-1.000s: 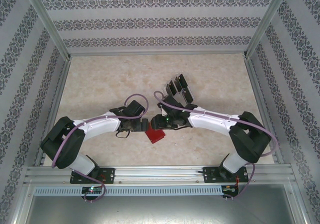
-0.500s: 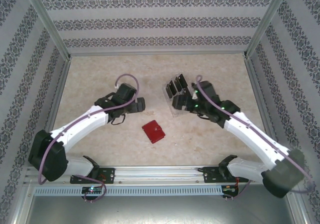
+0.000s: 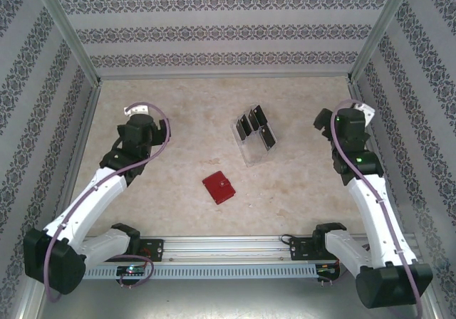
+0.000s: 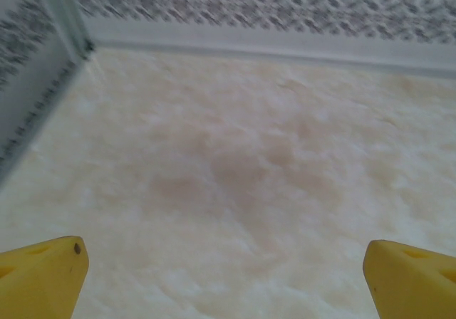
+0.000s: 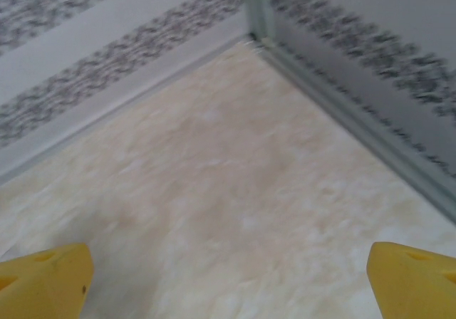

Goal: Put the credit cards into the card holder
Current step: Reset both arms

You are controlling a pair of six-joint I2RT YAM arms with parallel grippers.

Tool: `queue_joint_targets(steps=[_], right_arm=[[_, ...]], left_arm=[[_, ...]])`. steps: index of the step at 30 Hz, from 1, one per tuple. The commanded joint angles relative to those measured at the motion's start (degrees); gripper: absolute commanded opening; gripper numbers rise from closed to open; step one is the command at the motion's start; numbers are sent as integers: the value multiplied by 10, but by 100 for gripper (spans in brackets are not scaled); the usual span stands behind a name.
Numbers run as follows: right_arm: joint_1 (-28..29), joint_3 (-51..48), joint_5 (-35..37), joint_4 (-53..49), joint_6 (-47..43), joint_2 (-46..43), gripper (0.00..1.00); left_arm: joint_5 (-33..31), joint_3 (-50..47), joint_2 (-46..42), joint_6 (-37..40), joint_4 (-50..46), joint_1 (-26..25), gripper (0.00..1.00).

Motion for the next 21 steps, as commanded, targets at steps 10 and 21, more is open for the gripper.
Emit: queue_joint_targets(steps=[10, 21], right_arm=[[-23, -182, 46, 251, -154, 71, 98], [-17, -323, -23, 614, -193, 178, 98]], left_arm=[[24, -202, 81, 81, 372, 108, 100], [101, -257, 218, 133, 587, 126, 100]])
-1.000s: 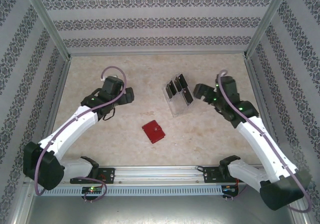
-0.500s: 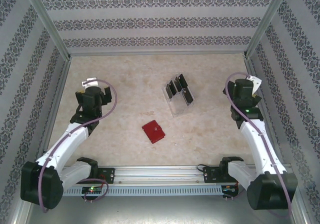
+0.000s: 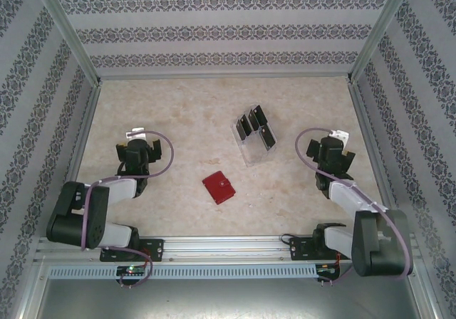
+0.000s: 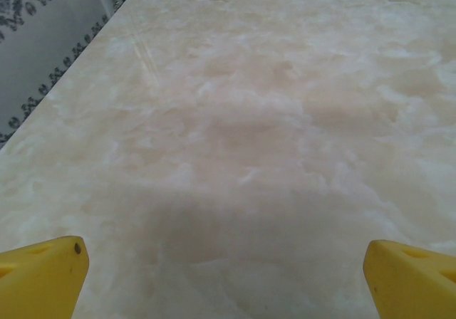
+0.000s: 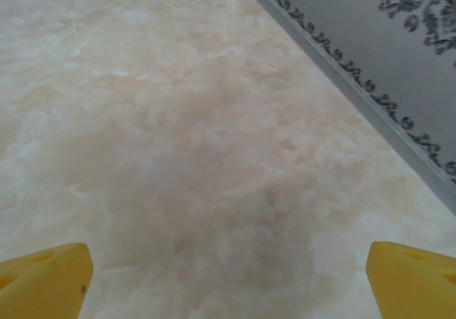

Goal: Put the credit cards into the card holder
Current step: Reset both arms

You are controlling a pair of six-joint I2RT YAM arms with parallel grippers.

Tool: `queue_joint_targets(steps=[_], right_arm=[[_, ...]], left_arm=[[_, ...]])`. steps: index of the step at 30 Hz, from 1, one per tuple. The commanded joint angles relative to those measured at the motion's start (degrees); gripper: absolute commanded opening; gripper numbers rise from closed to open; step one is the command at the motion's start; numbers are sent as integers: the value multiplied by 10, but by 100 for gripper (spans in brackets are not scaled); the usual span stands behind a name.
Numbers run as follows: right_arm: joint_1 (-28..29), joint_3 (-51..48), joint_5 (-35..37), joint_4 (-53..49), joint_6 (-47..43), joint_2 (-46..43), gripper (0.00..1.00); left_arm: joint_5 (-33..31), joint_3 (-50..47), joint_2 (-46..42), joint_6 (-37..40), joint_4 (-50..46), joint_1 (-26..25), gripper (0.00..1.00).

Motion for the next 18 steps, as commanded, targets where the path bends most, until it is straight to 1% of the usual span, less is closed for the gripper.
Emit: queue_joint_targets(steps=[1, 3, 4, 5, 6, 7, 8, 9, 10, 11, 12, 13, 14, 15, 16, 17, 18], right_arm=[[2, -12, -33, 203, -21, 54, 98], [4, -10, -53, 224, -33, 78, 98], [7, -12, -58, 273, -40, 102, 98], [7, -36, -63, 325, -44, 127, 98], [8, -42, -70, 370, -50, 143, 98], [9, -36, -87, 348, -56, 138, 98], [9, -21, -113, 298, -64, 130, 98], [9, -19, -127, 297, -70, 143, 98], [12, -20, -127, 362, -75, 187, 98], [15, -28, -120, 427, -76, 215, 98], [15, -10, -121, 341, -75, 185, 98], [15, 10, -119, 277, -71, 168, 98], [18, -8, -113, 364, -79, 194, 98], [22, -12, -104, 393, -81, 205, 98], [27, -3, -85, 344, -80, 187, 98], [29, 2, -84, 309, -78, 173, 98], [30, -8, -83, 348, -84, 185, 98]], left_arm=[[62, -4, 29, 39, 121, 11, 100], [80, -3, 55, 47, 143, 12, 100], [89, -1, 71, 52, 157, 13, 100], [96, 5, 78, 53, 158, 15, 100], [105, 12, 77, 47, 139, 20, 100], [116, 18, 79, 40, 125, 27, 100], [129, 16, 90, 32, 131, 36, 100], [136, 5, 109, 33, 177, 41, 100], [137, 3, 114, 33, 194, 44, 100], [145, 17, 96, 24, 130, 47, 100], [154, 16, 101, 22, 140, 52, 100], [155, 8, 113, 27, 180, 54, 100], [156, 12, 105, 23, 158, 54, 100], [156, 16, 100, 21, 139, 54, 100], [156, 13, 107, 24, 159, 54, 100], [156, 10, 109, 25, 169, 54, 100], [156, 14, 104, 22, 150, 54, 100]])
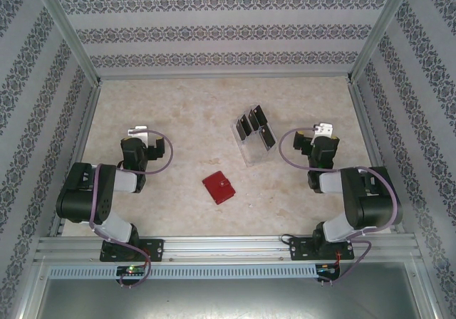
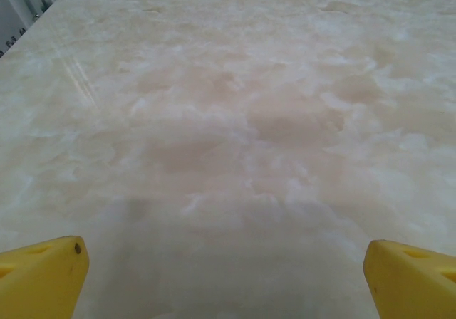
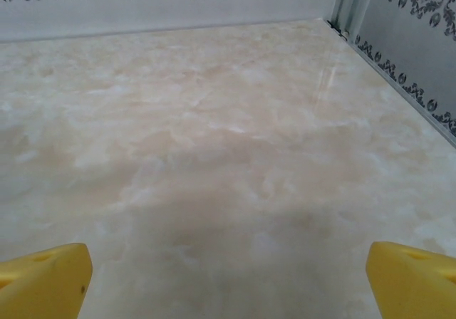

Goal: Put the credit cards into the card holder
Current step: Reset both arms

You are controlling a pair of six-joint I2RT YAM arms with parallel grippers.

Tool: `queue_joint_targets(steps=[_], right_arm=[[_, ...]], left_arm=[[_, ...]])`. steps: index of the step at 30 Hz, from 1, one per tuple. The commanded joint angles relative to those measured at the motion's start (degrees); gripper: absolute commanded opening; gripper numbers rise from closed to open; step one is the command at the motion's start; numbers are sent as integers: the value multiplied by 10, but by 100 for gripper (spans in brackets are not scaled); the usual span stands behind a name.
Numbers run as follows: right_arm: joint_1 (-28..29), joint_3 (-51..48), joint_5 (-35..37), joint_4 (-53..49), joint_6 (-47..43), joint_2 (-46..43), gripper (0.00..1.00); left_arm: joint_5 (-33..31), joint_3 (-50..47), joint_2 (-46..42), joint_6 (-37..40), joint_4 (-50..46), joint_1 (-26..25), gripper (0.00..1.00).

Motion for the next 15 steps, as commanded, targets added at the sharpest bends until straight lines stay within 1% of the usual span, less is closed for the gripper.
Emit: queue_joint_targets(steps=[1, 2, 4, 6, 7, 8, 10, 15], right_arm=[[12, -1, 17, 51, -18, 6, 98], [19, -2, 25, 53, -24, 5, 98], [25, 2, 31, 24, -29, -8, 98], [25, -2, 32, 45, -29, 2, 98], [25, 1, 31, 36, -29, -1, 98], [21, 6, 24, 21, -25, -3, 98], [-1, 12, -18, 13, -13, -1, 98], [-2, 14, -21, 3, -12, -4, 98]], left_arm=[[17, 7, 2, -6, 27, 6, 100], [17, 6, 5, -4, 39, 6, 100], [18, 7, 2, -6, 27, 6, 100], [19, 7, 3, -5, 32, 6, 100], [18, 7, 2, -6, 28, 6, 100], [18, 7, 4, -5, 33, 6, 100], [17, 8, 3, -5, 28, 6, 100], [17, 8, 3, -5, 30, 6, 100]])
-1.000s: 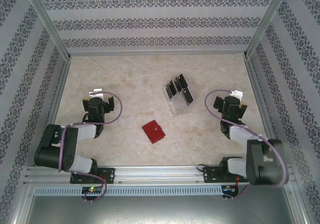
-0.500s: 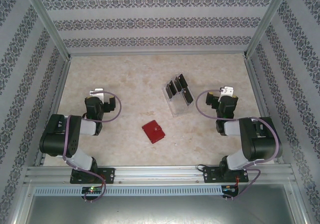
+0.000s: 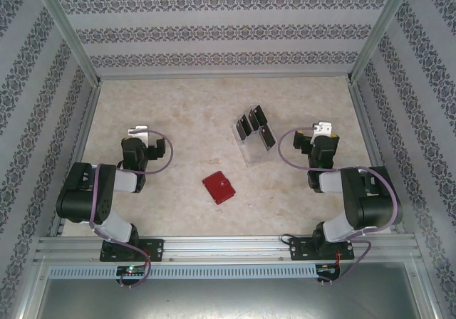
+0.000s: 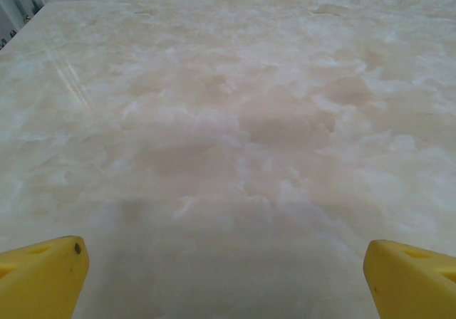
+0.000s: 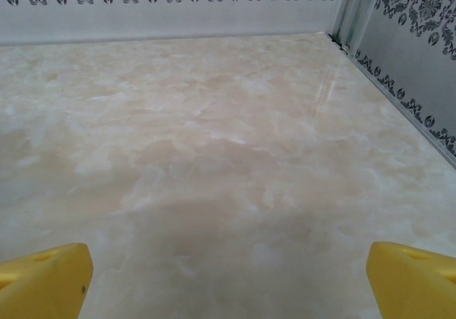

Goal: Put the credit cards into the card holder
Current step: Reset both arms

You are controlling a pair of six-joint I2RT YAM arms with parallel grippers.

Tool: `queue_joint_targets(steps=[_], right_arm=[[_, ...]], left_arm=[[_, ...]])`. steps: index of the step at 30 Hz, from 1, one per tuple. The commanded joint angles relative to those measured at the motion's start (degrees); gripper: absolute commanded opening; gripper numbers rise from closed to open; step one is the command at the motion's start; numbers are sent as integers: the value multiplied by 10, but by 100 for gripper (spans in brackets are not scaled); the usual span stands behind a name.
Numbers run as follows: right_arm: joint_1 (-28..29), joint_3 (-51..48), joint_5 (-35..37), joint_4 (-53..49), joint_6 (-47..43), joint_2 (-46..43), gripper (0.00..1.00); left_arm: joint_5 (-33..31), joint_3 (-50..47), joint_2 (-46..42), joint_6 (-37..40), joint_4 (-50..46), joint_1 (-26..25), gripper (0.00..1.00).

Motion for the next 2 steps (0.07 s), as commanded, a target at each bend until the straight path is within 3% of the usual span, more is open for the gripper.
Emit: queue_joint_targets(steps=[1, 2], right_arm=[[0, 8, -17, 3, 3, -5, 98], [1, 7, -16, 8, 2, -4, 98]], left_arm=[[7, 7, 3, -5, 30, 6, 100], [7, 5, 3, -3, 33, 6, 100]])
